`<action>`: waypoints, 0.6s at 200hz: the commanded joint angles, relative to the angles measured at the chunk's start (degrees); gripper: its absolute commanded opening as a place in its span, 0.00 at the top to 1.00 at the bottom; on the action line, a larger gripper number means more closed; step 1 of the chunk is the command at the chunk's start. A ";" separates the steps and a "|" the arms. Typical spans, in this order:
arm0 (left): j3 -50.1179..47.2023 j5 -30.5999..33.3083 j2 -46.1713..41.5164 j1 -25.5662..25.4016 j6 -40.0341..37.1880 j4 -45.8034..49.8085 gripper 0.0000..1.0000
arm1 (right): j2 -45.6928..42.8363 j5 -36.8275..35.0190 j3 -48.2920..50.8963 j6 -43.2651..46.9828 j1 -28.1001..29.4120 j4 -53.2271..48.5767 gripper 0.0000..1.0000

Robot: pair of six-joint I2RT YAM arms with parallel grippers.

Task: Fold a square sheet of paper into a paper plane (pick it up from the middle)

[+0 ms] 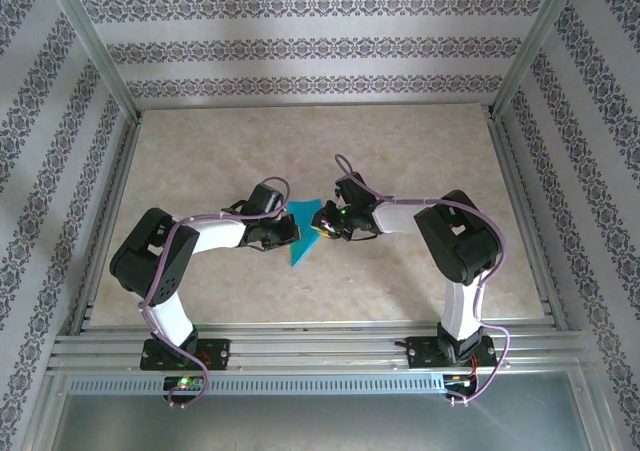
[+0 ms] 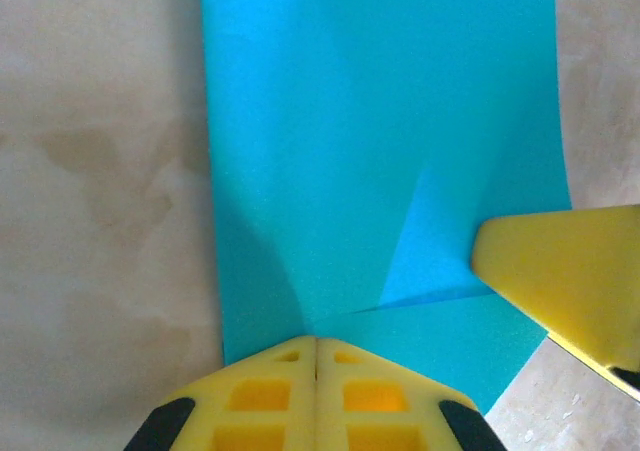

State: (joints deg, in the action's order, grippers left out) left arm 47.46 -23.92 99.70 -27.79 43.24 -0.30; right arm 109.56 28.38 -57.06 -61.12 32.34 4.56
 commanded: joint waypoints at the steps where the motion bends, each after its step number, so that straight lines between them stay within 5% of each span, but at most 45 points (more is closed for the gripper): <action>1: 1.30 0.59 1.21 -0.77 -3.67 4.93 0.95 | 1.10 2.53 -2.24 0.90 -0.65 0.19 0.83; 56: 3.07 1.67 -1.80 -0.79 -9.04 5.86 0.89 | -2.43 -3.82 0.70 -0.87 -0.52 0.12 0.98; 120: -1.52 4.69 -12.14 -4.05 -16.33 -1.13 0.73 | -10.80 -18.18 7.32 -9.98 1.93 -0.51 1.00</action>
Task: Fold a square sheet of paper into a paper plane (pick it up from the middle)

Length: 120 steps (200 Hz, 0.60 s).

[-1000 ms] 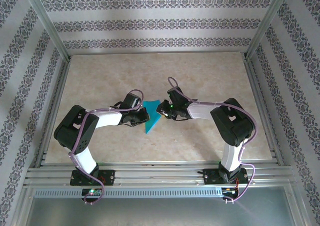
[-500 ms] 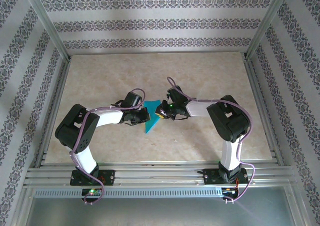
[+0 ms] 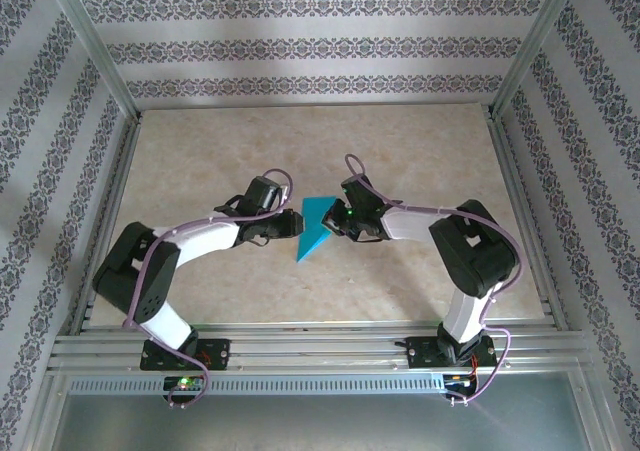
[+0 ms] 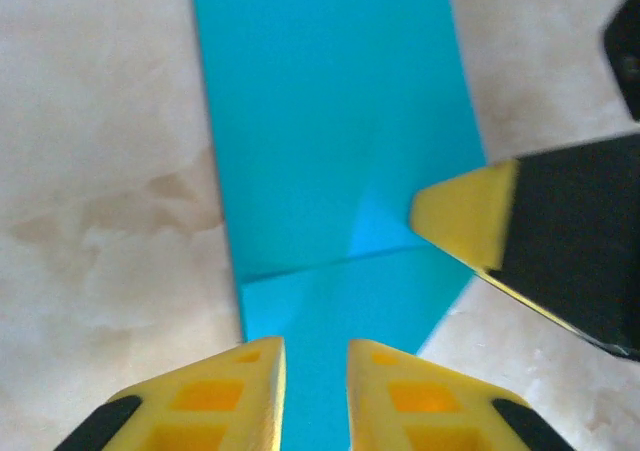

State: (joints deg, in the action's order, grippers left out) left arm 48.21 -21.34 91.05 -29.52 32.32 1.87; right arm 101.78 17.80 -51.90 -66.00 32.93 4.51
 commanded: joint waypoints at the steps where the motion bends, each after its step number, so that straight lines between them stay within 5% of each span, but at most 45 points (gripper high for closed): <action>1: -2.34 2.10 -3.63 -2.35 -5.50 -3.37 0.73 | -3.05 -7.69 2.24 -5.28 1.34 -0.47 1.00; 120: -7.53 5.09 -0.87 -9.57 -29.56 -15.07 0.48 | -6.22 -8.93 2.37 -13.64 2.08 -5.75 1.00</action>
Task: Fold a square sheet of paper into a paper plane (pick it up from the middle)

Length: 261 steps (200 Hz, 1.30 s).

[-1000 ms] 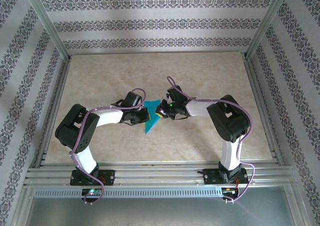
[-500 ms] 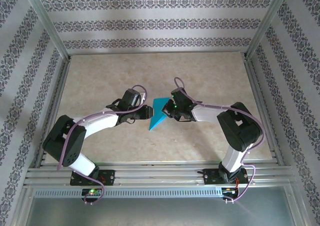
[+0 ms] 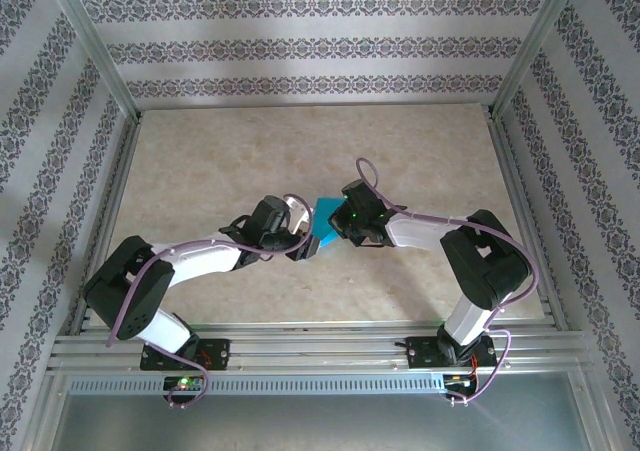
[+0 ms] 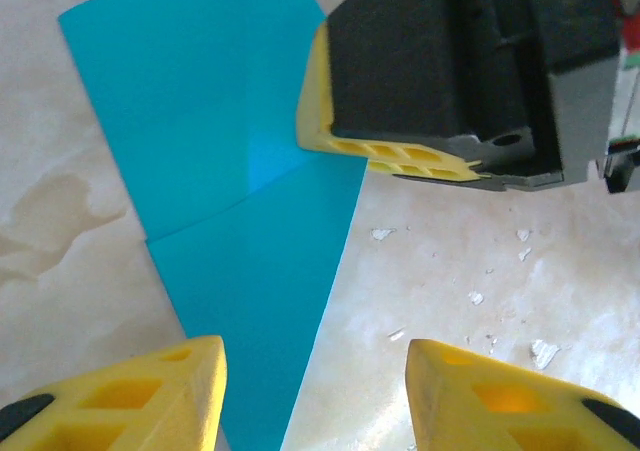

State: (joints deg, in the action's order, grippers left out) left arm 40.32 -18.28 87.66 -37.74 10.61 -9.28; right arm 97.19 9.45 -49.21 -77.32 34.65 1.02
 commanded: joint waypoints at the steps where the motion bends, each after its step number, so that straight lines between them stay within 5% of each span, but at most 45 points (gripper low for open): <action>1: 0.46 2.07 2.56 -1.41 -8.00 -3.91 0.48 | -1.64 -0.53 -0.30 -2.36 0.38 -2.29 1.00; 261: 1.11 7.14 11.04 -3.34 -9.42 -13.58 0.65 | -2.84 5.19 0.54 -4.40 -1.51 -1.81 0.95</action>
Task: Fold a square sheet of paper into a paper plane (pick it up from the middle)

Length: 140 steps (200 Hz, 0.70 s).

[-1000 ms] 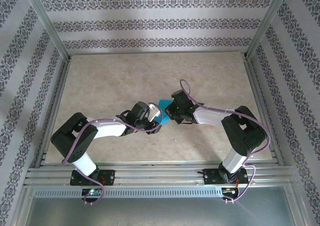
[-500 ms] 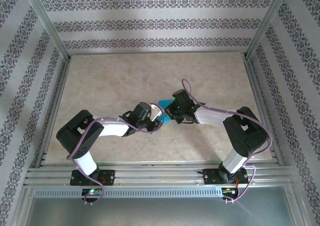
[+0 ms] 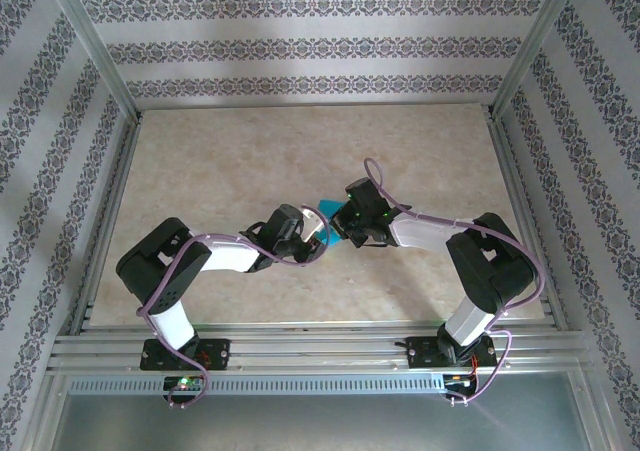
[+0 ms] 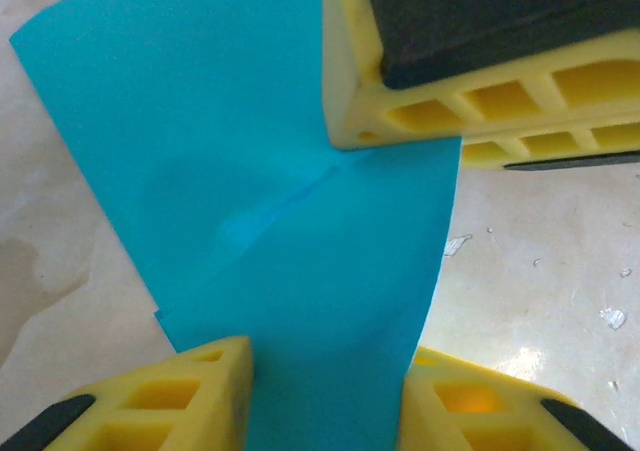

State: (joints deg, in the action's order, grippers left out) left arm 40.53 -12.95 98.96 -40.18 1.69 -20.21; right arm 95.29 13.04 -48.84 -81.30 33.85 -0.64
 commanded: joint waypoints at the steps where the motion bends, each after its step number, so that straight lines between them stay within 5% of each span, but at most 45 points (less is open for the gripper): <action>1: 0.88 1.84 -0.30 -0.88 -0.48 -2.69 0.65 | -0.91 1.62 0.16 -0.43 -0.71 -0.19 0.95; 55: -0.49 2.54 -2.01 -0.91 -0.95 -3.82 0.70 | -1.15 2.00 -0.38 0.16 -0.97 -0.24 0.91; 98: -1.54 -1.07 -6.89 -0.82 -0.67 0.32 0.47 | -1.80 1.75 -0.64 2.68 -2.09 -0.32 0.94; 140: -5.65 -2.29 -22.53 3.18 5.59 5.85 0.26 | -0.69 7.42 -6.09 13.05 -3.79 0.25 0.93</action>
State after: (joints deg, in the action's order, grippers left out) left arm 36.71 -13.93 84.58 -39.81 2.70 -18.15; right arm 95.24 16.01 -50.24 -75.92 30.79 -1.13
